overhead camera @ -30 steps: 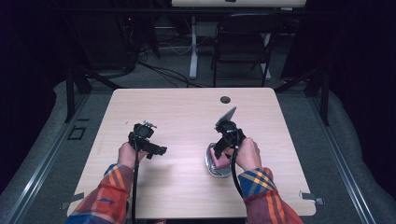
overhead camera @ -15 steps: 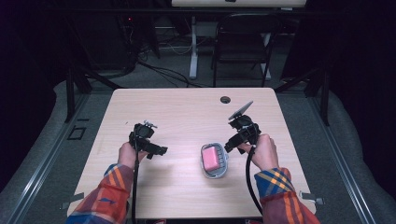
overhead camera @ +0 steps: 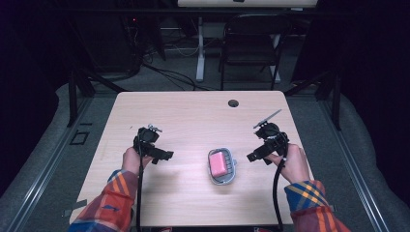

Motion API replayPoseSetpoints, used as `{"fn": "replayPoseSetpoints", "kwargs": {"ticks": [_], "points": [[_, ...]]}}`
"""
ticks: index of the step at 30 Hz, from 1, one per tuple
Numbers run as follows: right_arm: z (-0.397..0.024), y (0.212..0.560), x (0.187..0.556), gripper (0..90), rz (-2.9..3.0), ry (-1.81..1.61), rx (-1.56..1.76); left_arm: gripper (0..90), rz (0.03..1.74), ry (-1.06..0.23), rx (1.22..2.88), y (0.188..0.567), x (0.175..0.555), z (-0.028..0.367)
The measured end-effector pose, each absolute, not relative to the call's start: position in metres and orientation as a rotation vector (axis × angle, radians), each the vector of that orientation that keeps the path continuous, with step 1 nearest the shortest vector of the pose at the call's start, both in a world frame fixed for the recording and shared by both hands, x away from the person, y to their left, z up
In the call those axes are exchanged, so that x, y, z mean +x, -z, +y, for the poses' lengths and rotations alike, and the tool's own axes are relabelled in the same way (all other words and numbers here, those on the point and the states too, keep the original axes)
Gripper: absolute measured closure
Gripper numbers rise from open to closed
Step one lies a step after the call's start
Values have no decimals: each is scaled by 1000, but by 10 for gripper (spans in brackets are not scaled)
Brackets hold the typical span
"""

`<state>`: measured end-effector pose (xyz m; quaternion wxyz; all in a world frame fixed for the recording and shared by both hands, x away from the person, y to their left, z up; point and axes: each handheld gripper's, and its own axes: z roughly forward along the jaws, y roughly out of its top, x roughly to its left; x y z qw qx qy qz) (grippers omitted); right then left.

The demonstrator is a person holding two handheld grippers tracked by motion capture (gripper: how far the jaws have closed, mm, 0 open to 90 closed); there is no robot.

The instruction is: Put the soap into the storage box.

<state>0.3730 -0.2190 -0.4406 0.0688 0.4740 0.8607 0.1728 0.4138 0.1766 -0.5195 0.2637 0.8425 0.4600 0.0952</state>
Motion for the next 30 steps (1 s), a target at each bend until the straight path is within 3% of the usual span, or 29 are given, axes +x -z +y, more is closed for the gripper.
{"fn": "replayPoseSetpoints", "kwargs": {"ticks": [22,30], "points": [[-292,472,338,57,2497,-590,1468,0,1244,-253,2292,520,414,175],[-323,509,317,0,2515,-573,1493,0,1235,-250,2301,521,414,174]]}}
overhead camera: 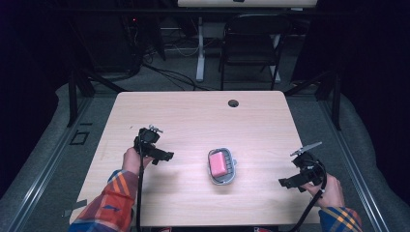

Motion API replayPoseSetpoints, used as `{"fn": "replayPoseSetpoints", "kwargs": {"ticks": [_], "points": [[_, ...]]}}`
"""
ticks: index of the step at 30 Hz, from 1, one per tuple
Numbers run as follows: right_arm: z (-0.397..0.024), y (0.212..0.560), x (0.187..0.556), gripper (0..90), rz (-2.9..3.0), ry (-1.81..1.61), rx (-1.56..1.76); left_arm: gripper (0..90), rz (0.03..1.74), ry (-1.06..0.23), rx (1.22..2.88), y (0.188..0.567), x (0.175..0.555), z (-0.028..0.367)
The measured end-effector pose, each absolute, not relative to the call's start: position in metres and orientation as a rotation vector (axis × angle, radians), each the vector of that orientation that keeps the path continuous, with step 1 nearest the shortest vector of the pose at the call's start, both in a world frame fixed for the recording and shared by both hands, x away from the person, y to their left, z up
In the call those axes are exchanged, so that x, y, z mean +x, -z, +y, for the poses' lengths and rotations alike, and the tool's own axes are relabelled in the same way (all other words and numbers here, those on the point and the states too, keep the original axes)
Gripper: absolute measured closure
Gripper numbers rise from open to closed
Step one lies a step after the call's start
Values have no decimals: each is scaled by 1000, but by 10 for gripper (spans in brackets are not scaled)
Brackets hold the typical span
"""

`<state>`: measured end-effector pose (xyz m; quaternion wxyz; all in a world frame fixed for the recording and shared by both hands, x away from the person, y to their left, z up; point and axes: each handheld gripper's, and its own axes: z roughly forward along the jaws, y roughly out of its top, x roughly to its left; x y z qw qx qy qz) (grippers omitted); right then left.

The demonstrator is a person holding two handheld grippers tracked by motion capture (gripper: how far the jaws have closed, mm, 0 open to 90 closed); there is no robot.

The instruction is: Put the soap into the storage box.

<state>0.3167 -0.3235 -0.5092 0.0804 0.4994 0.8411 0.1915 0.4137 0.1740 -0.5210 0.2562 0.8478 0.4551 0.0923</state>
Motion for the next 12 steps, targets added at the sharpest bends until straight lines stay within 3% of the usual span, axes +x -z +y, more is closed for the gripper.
{"fn": "replayPoseSetpoints", "kwargs": {"ticks": [12], "points": [[-319,519,319,0,2571,-501,1434,0,1229,-244,2306,522,414,174]]}}
